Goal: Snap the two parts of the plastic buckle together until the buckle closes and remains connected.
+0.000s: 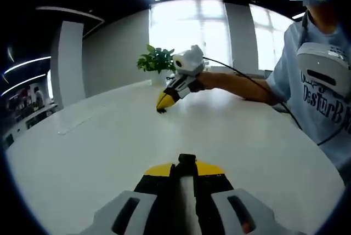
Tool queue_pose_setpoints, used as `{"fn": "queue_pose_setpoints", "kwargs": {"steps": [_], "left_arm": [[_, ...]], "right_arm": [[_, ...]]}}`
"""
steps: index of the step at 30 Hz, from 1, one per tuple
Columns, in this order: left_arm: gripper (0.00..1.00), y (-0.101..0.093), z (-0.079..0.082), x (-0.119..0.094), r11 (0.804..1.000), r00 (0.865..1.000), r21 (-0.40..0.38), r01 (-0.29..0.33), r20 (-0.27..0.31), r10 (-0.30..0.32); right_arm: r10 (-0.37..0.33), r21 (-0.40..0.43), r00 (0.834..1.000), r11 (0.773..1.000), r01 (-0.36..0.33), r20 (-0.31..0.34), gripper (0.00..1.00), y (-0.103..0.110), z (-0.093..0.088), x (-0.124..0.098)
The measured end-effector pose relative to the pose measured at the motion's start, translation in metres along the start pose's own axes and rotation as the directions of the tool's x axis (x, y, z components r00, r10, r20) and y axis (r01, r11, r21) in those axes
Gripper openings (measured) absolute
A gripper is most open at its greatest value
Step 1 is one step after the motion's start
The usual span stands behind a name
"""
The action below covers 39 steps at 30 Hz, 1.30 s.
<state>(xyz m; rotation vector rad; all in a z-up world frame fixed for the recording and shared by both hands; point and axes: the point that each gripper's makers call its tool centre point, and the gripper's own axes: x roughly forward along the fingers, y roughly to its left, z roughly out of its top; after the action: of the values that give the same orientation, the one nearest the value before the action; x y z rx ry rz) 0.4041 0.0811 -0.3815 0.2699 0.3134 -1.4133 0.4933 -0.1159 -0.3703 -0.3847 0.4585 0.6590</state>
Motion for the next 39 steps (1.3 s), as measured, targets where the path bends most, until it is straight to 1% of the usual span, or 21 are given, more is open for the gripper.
{"fn": "queue_pose_setpoints", "kwargs": {"steps": [8, 14, 26, 27, 28, 35, 39], "left_arm": [[0.11, 0.002, 0.001, 0.001, 1.000, 1.000, -0.018, -0.019, -0.006, 0.019], [0.11, 0.005, 0.001, 0.002, 0.998, 0.999, -0.032, -0.046, -0.013, 0.046], [0.11, 0.009, 0.003, 0.008, 0.993, 0.995, -0.064, -0.096, -0.033, 0.094], [0.11, 0.009, 0.003, 0.008, 0.993, 0.994, -0.062, -0.105, -0.038, 0.103], [0.11, 0.014, 0.003, 0.009, 0.989, 0.990, -0.056, -0.137, -0.041, 0.135], [0.11, 0.016, 0.004, 0.008, 0.981, 0.979, -0.039, -0.190, -0.079, 0.186], [0.11, 0.015, 0.005, 0.010, 0.976, 0.971, 0.003, -0.220, -0.098, 0.219]], "right_arm": [[0.034, 0.023, 0.999, 0.999, -0.035, 0.023, 0.01, 0.014, 0.006, 0.007], [0.048, 0.010, 0.998, 0.999, -0.048, 0.031, 0.01, 0.023, 0.010, 0.010], [0.060, -0.005, 0.998, 0.998, -0.060, 0.033, 0.01, 0.034, 0.015, 0.016], [0.061, -0.006, 0.998, 0.998, -0.061, 0.033, 0.01, 0.034, 0.015, 0.016], [0.061, -0.007, 0.998, 0.998, -0.061, 0.033, 0.01, 0.035, 0.015, 0.017], [0.082, 0.004, 0.996, 0.997, -0.082, 0.043, 0.01, 0.045, 0.020, 0.020], [0.099, 0.014, 0.994, 0.995, -0.100, 0.051, 0.01, 0.053, 0.025, 0.023]]}}
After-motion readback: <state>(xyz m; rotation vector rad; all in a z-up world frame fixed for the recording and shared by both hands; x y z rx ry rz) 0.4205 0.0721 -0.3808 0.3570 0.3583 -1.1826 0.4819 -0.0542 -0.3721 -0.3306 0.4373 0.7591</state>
